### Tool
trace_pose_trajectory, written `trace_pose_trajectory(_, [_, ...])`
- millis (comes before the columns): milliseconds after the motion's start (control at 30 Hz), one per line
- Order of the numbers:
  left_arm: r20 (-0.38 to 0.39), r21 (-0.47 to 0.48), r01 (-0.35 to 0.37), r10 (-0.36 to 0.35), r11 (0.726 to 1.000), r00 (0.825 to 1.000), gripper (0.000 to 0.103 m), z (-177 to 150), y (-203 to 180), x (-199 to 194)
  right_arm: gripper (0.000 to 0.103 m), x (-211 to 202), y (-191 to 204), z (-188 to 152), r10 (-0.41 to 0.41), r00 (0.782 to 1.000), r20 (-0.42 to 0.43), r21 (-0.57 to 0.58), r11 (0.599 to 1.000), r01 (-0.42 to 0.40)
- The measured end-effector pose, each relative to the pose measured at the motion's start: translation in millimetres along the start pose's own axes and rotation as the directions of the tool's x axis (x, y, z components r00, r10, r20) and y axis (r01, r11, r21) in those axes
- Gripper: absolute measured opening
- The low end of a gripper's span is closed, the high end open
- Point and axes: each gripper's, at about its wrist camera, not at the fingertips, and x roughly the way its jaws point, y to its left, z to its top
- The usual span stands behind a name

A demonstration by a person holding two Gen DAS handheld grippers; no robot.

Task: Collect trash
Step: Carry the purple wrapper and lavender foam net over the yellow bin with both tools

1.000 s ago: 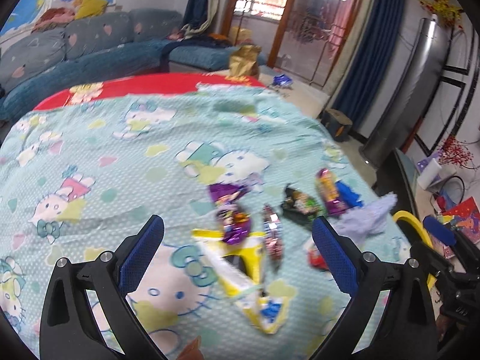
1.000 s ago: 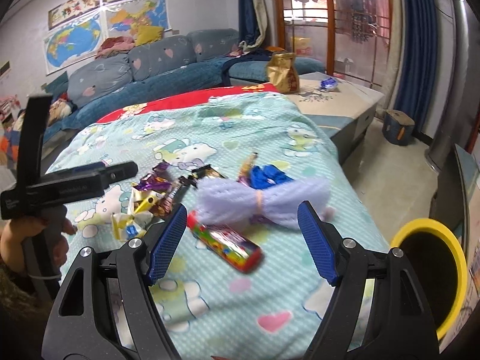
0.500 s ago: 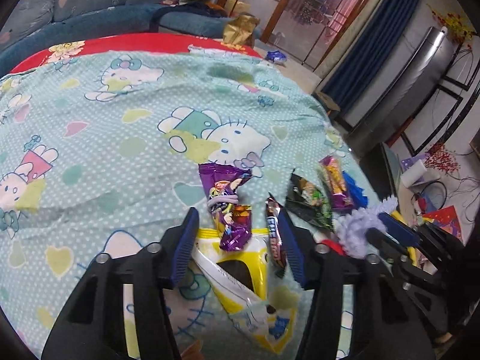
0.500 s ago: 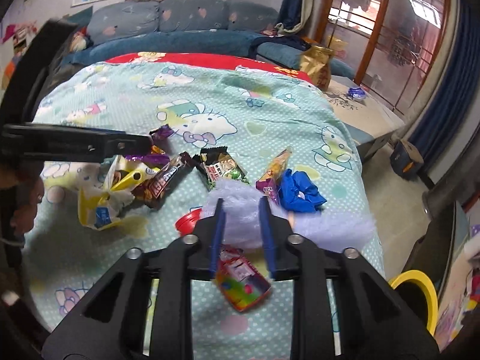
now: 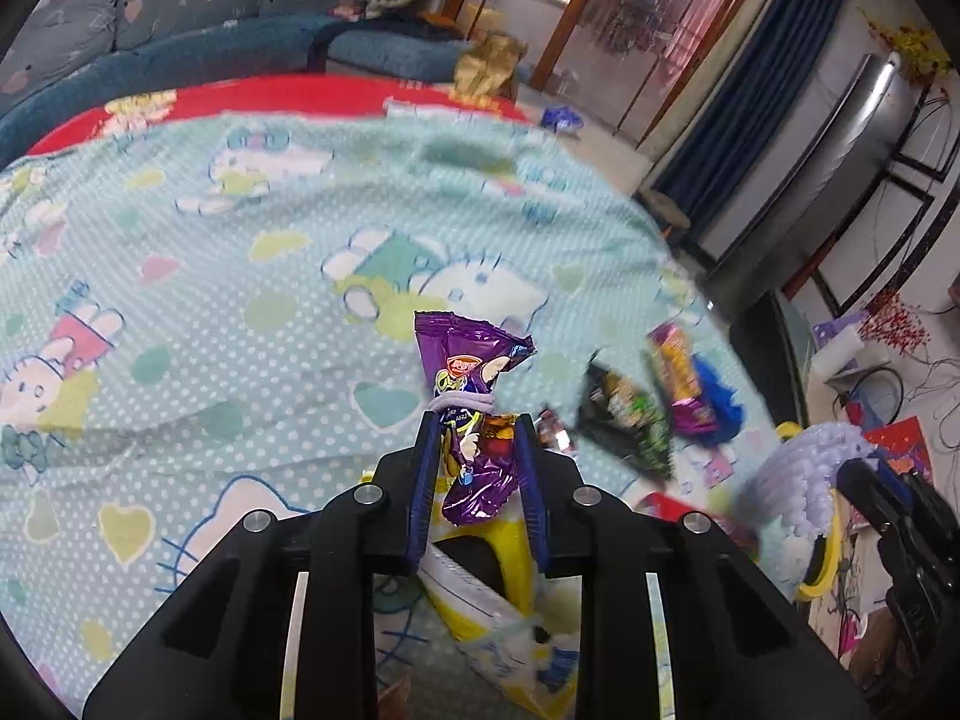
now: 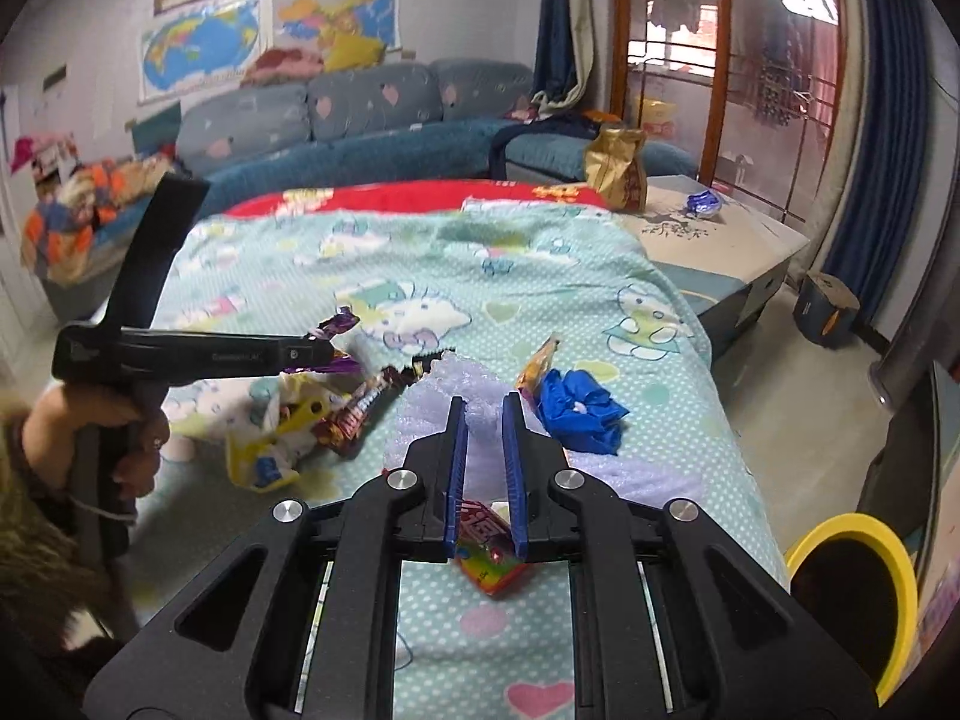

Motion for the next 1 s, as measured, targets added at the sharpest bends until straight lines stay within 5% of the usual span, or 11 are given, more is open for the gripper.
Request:
trace_pose_trajectory(267, [0.079,0.036,0.048,-0.051,0.998,0.996,0.024,8,-20,-40,0.007,-26,-23,3,0.011,0.998,0.059,0.111,0.994,-0.017])
trace_pose_trajectory(1000, [0.070,0.185,0.172,-0.188,0.967,0.980,0.024,-7,-107,-62,0.007,-74,-72,-13,-0.080,0.990,0.117,0.262,0.964,0.047])
